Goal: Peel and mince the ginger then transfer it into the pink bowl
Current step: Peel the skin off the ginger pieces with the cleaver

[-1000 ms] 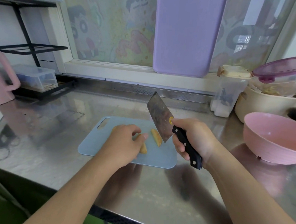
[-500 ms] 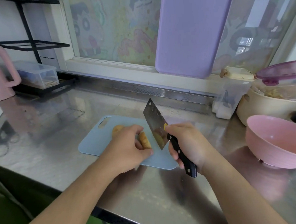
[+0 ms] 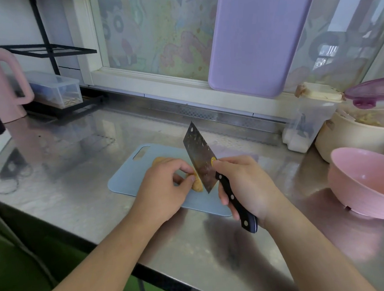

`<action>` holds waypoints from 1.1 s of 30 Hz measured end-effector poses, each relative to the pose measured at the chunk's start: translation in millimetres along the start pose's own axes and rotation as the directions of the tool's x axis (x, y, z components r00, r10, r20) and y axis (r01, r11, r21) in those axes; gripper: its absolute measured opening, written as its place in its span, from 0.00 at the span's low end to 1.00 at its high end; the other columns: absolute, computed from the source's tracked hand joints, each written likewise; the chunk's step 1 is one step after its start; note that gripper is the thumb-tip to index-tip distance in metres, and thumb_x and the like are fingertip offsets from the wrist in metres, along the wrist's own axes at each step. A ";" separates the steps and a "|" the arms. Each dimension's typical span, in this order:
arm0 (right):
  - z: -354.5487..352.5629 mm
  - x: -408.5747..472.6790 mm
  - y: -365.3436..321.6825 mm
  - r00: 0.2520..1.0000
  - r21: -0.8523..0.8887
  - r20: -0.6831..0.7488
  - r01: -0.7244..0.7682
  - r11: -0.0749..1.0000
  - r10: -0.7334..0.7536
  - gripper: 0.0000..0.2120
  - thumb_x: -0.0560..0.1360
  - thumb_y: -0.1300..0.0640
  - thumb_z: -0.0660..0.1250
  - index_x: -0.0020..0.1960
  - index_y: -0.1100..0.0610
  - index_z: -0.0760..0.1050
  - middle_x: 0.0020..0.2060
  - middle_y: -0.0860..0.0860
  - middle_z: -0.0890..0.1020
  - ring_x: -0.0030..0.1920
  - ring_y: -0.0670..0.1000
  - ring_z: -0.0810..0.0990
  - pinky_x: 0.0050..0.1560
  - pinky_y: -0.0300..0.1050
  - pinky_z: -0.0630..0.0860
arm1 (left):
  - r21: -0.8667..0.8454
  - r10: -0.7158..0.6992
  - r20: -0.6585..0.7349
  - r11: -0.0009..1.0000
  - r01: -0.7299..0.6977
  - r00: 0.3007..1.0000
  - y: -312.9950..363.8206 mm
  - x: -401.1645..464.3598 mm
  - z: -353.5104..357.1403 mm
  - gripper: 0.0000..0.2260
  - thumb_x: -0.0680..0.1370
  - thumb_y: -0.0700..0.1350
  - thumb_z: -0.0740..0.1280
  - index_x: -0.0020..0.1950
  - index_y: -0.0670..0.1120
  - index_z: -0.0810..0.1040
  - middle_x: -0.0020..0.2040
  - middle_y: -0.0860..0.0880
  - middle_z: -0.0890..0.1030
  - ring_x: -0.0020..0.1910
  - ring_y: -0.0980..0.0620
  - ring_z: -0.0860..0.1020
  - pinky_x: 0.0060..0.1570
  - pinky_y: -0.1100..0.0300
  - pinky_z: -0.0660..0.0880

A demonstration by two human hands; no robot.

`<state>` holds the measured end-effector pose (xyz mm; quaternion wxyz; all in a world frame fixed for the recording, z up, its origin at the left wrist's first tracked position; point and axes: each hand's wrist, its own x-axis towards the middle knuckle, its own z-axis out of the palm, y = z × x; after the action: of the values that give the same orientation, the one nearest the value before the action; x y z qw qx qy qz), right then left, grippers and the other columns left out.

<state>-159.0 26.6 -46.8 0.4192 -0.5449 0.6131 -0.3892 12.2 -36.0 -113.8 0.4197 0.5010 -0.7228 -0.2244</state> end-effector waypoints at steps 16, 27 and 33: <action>1.7 0.0 -0.9 0.999 -0.042 -0.034 -0.013 0.999 0.011 0.18 0.86 0.55 0.57 0.42 0.66 0.73 0.24 0.61 0.74 0.16 0.55 0.68 0.22 0.40 0.62 | 0.050 0.043 0.000 0.998 -0.043 0.999 3.5 -1.3 -2.3 0.07 0.78 0.43 0.74 0.42 0.53 0.84 0.43 0.67 0.79 0.43 0.60 0.79 0.43 0.70 0.71; 4.2 -2.7 -2.3 0.999 -0.059 -0.036 0.015 0.998 -0.017 0.17 0.85 0.56 0.57 0.43 0.66 0.73 0.24 0.62 0.73 0.16 0.54 0.67 0.23 0.39 0.63 | 0.055 0.033 -0.001 0.998 -0.033 0.999 3.8 -0.9 -2.8 0.07 0.78 0.44 0.74 0.40 0.53 0.84 0.43 0.60 0.81 0.41 0.58 0.80 0.46 0.60 0.76; 4.9 -4.1 -3.7 0.999 -0.047 -0.031 0.019 0.999 -0.020 0.17 0.85 0.56 0.57 0.45 0.67 0.75 0.24 0.62 0.73 0.16 0.54 0.67 0.23 0.40 0.63 | 0.032 0.022 -0.007 0.999 -0.022 1.000 2.5 -0.6 -2.3 0.08 0.78 0.44 0.75 0.39 0.53 0.83 0.43 0.59 0.80 0.41 0.58 0.80 0.47 0.56 0.78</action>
<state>-152.9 30.2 -44.7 0.3928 -0.5544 0.6232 -0.3872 12.9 -34.3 -110.9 0.4168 0.5005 -0.7301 -0.2065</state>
